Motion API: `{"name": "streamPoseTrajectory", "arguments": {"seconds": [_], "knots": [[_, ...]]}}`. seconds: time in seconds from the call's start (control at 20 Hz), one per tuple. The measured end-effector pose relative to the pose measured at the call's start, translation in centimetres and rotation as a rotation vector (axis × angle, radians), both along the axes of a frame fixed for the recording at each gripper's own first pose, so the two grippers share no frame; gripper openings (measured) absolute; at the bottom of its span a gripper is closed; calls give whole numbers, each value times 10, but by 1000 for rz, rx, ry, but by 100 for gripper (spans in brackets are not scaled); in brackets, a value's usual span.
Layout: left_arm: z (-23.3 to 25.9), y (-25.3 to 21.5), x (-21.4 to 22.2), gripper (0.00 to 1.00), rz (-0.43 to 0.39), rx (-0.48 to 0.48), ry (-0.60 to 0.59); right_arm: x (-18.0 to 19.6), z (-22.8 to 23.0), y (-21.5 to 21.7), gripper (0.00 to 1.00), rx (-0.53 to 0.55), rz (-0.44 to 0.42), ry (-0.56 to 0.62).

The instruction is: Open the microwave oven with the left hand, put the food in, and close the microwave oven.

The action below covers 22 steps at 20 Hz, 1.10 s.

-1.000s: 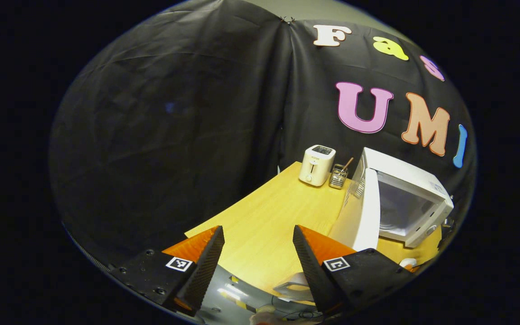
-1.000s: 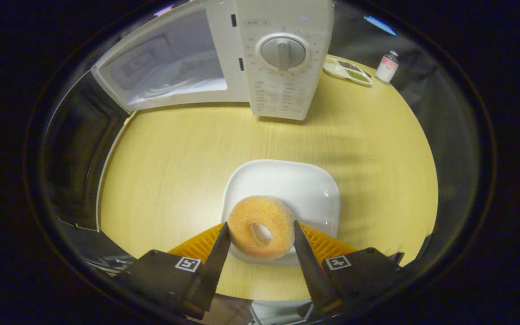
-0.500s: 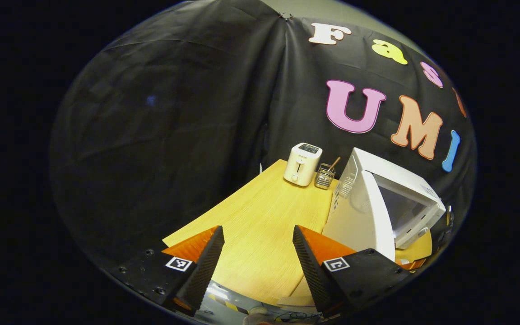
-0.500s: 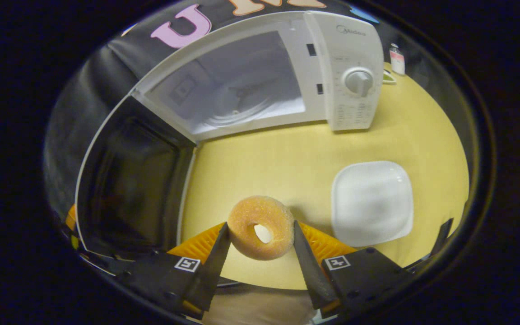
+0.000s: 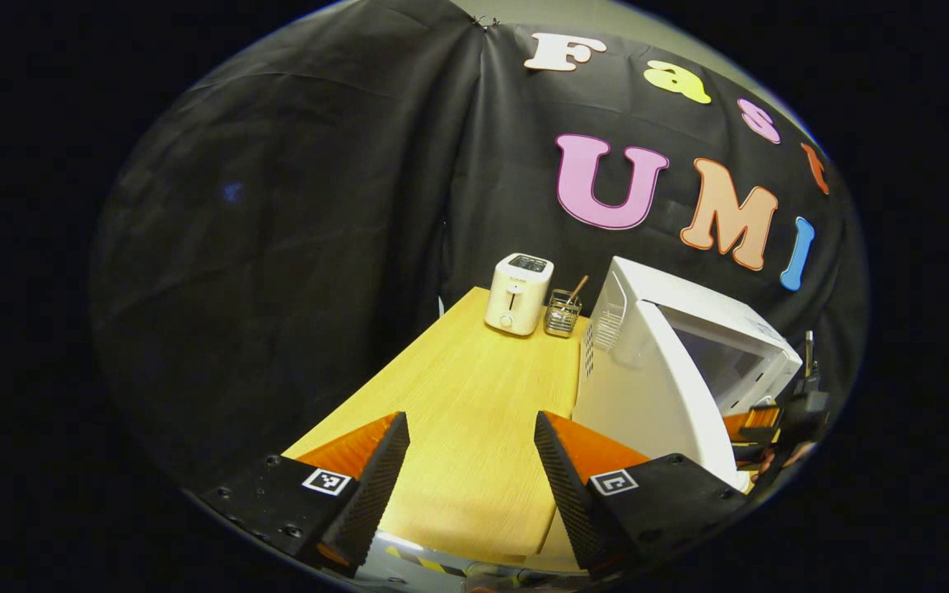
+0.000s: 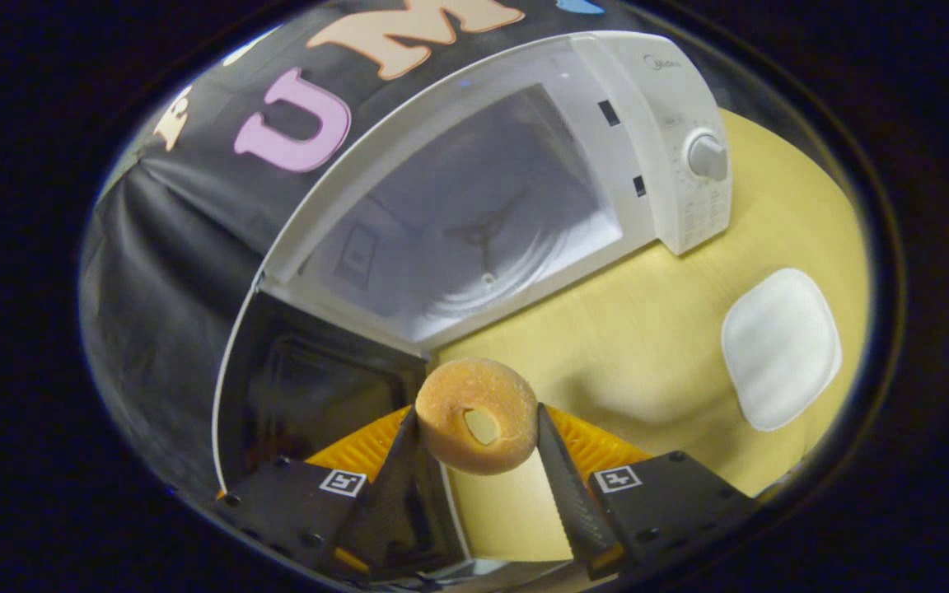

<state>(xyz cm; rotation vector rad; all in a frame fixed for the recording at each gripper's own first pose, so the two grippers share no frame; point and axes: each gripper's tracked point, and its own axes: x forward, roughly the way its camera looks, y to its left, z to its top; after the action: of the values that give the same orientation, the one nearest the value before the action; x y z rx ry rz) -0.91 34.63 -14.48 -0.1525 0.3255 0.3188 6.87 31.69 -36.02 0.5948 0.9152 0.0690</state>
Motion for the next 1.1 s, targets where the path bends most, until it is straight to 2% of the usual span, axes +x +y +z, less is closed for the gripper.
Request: {"name": "streamPoseTrajectory", "arguments": {"seconds": [0.05, 0.1, 0.15, 0.25, 0.3, 0.35, 0.4, 0.6, 0.75, 0.8, 0.95, 1.1], "knots": [[-2, 1, 1, 90, -4, -2, 3, 15, 3, 2, 80, 10, -49, -39], [-2, 2, 2, 90, -9, -2, 2, 29, 6, 1, 79, 9, -90, -78], [-3, 4, 3, 90, -10, 0, 2, 44, 7, 2, 84, 5, -118, -112], [-3, 8, 4, 94, -11, 10, 0, 63, 2, 1, 84, -18, -165, -127], [-3, 10, 3, 90, -11, 14, 1, 72, -1, 0, 77, -26, -195, -126], [-6, 12, 2, 90, -9, 16, 5, 83, -2, -1, 78, -27, -229, -136], [-10, 15, -1, 90, -2, 18, 14, 92, -3, 0, 84, -27, -251, -151], [-26, 27, -11, 90, 26, 11, 59, 125, -7, -2, 84, -74, -317, -217], [-35, 27, -12, 90, 19, -27, 81, 141, -20, -7, 86, -109, -356, -207], [-36, 27, -9, 90, 13, -41, 78, 145, -24, -10, 77, -121, -362, -210], [-41, 26, -6, 90, 8, -68, 79, 153, -28, -22, 77, -174, -383, -242], [-44, 20, -4, 90, -9, -78, 89, 158, -31, -24, 77, -169, -382, -243]]}}
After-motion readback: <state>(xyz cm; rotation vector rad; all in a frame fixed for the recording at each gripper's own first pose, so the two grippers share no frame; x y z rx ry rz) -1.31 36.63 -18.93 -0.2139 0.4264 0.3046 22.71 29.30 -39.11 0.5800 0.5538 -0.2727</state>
